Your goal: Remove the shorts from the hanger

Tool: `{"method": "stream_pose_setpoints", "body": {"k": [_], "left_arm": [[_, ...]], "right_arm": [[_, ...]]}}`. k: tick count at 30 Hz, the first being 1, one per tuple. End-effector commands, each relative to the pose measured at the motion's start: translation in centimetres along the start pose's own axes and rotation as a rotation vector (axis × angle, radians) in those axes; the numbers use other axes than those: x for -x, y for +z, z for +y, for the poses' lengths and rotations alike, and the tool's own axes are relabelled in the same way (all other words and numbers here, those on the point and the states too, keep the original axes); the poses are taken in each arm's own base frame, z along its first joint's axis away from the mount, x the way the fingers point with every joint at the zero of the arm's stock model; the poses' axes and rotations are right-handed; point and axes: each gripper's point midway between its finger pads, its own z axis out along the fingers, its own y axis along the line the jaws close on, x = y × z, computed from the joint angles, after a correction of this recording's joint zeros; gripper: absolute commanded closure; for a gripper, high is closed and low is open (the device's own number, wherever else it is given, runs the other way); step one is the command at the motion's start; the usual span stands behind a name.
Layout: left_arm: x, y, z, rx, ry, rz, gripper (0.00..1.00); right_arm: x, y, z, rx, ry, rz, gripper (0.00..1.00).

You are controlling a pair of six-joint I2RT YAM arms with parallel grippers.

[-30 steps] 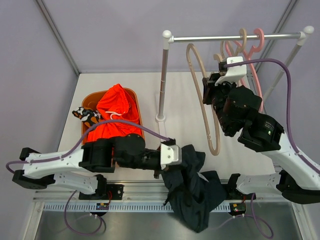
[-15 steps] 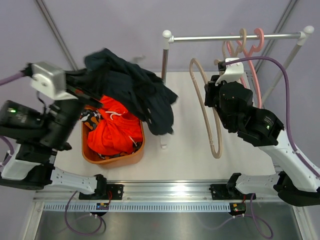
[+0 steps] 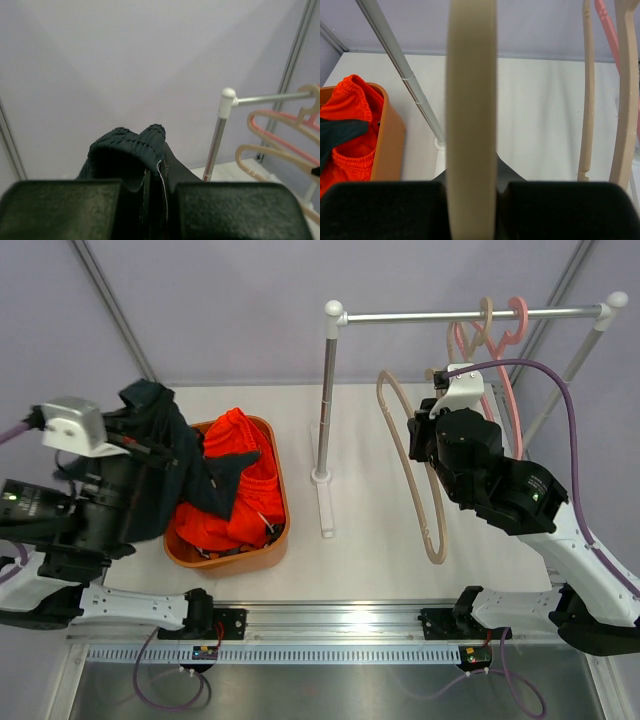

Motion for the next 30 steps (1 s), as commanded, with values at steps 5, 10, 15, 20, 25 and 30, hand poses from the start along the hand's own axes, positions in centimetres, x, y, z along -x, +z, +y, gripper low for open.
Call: {"method": "stream_pose_setpoints", "body": {"k": [5, 10, 15, 20, 25, 30], "left_arm": [[-6.9, 1.7, -4.2, -0.083, 0.044, 0.144, 1.0], [-9.1, 5.1, -2.2, -0.013, 0.03, 0.206, 1.0], [-10.1, 8.3, 3.0, 0.116, -0.088, 0.235, 1.0], [-15.4, 11.0, 6.9, 0.145, -0.24, 0.367, 1.0], [-21.6, 12.5, 10.7, 0.215, -0.392, 0.468, 1.0], [-24.6, 13.3, 11.3, 0.22, -0.48, 0.51, 1.0]], "right_arm": [[1.1, -1.2, -0.5, 0.025, 0.072, -0.023, 1.0], [0.9, -1.5, -0.8, 0.027, 0.073, -0.016, 1.0], [0.8, -1.7, -0.8, 0.033, 0.066, -0.007, 1.0], [0.9, -1.9, -1.2, 0.027, 0.057, -0.009, 1.0], [1.1, -2.0, -1.2, 0.027, 0.053, -0.013, 1.0], [1.0, -1.9, -1.2, 0.022, 0.039, -0.007, 1.0]]}}
